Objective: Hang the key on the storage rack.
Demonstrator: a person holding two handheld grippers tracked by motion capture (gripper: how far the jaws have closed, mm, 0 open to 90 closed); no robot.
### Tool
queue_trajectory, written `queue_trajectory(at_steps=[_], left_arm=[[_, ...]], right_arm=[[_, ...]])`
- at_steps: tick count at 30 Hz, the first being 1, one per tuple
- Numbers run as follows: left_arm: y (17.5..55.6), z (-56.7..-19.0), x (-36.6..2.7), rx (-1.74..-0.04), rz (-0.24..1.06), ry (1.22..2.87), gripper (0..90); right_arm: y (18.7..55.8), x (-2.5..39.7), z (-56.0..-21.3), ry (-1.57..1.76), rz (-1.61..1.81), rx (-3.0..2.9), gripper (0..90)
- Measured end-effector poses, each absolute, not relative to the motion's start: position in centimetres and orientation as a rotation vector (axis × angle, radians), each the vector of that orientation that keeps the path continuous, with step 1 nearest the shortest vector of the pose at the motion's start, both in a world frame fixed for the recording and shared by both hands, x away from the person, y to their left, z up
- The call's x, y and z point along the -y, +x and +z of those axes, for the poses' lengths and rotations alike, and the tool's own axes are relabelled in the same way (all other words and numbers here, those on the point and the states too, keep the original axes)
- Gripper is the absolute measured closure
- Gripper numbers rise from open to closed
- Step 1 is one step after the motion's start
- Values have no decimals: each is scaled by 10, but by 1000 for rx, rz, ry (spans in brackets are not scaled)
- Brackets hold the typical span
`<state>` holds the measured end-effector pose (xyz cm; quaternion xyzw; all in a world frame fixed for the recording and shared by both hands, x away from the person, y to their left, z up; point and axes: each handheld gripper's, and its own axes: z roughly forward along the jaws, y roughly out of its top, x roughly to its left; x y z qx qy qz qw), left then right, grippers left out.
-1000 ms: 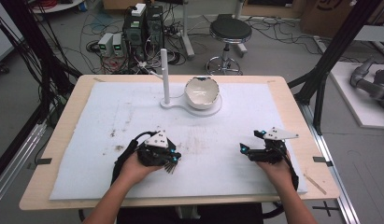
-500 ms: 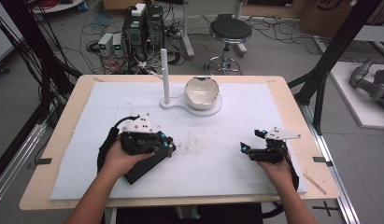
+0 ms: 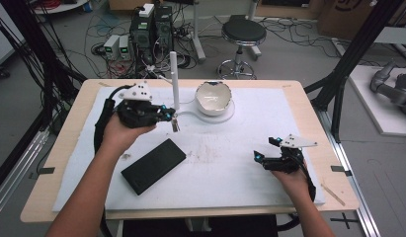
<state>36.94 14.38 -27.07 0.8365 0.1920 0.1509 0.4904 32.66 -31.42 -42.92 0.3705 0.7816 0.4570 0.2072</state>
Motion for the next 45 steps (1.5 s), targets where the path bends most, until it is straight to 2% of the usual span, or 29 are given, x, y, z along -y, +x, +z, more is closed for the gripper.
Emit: queue_trajectory(at_steps=[9,19,45], left_arm=[[409,-247,-144,-530,420,2014,880],[449,-240,-149,-591,437,1990,880],[492,-251,-145,-711,486,2001,880]], right_arm=[[327,314,-430,1035,1272,-2182,167],[325,313,-429,1025,1272,-2179,167],[325,309,-430,1005,1265,-2194,167]])
